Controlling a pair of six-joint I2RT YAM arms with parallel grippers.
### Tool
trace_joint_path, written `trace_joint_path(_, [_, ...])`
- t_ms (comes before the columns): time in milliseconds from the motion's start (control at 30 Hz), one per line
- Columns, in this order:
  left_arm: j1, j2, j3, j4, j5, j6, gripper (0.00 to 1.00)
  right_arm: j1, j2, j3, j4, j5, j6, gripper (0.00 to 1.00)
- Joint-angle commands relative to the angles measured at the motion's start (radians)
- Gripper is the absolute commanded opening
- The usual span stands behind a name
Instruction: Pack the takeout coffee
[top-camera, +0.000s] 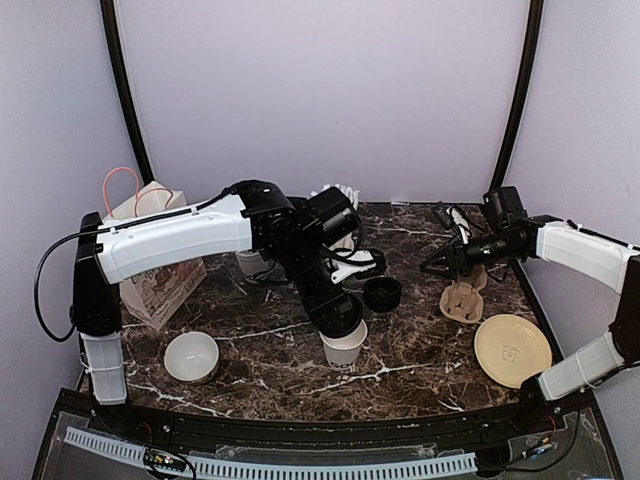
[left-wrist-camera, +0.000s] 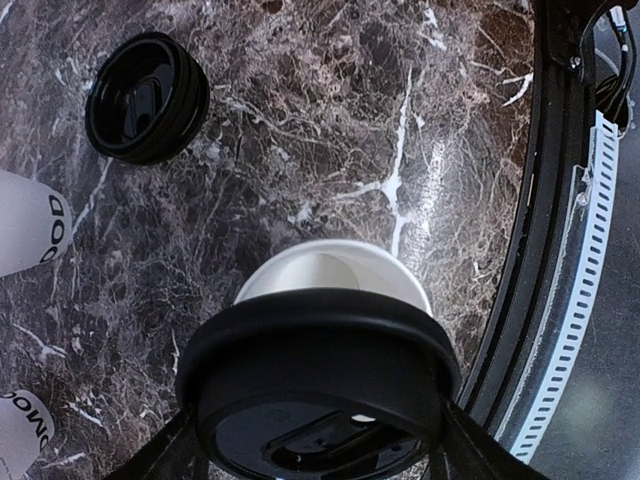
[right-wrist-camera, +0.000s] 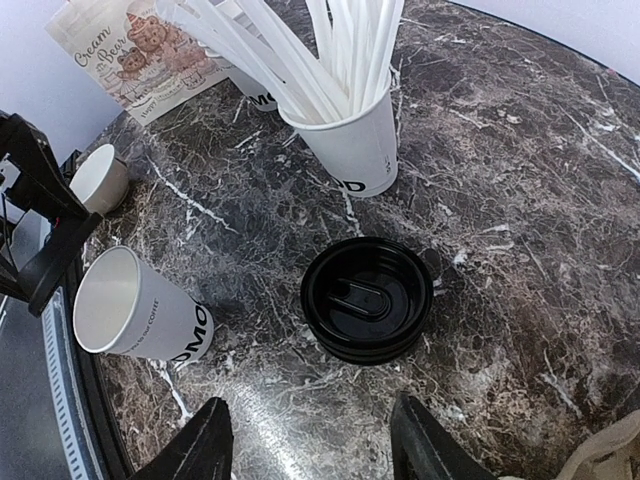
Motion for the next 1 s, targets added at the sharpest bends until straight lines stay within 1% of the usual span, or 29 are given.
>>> trace_joint_path(0, [-0.003, 0.014, 0.043, -0.085, 0.003, -0.013, 0.71, 0.005, -0.022, -0.004, 0.037, -0.028, -0.015, 0.54])
trace_joint_path(967, [-0.003, 0.101, 0.103, -0.101, 0.039, 0.002, 0.71, 0.010, -0.006, -0.020, 0.023, -0.039, -0.038, 0.54])
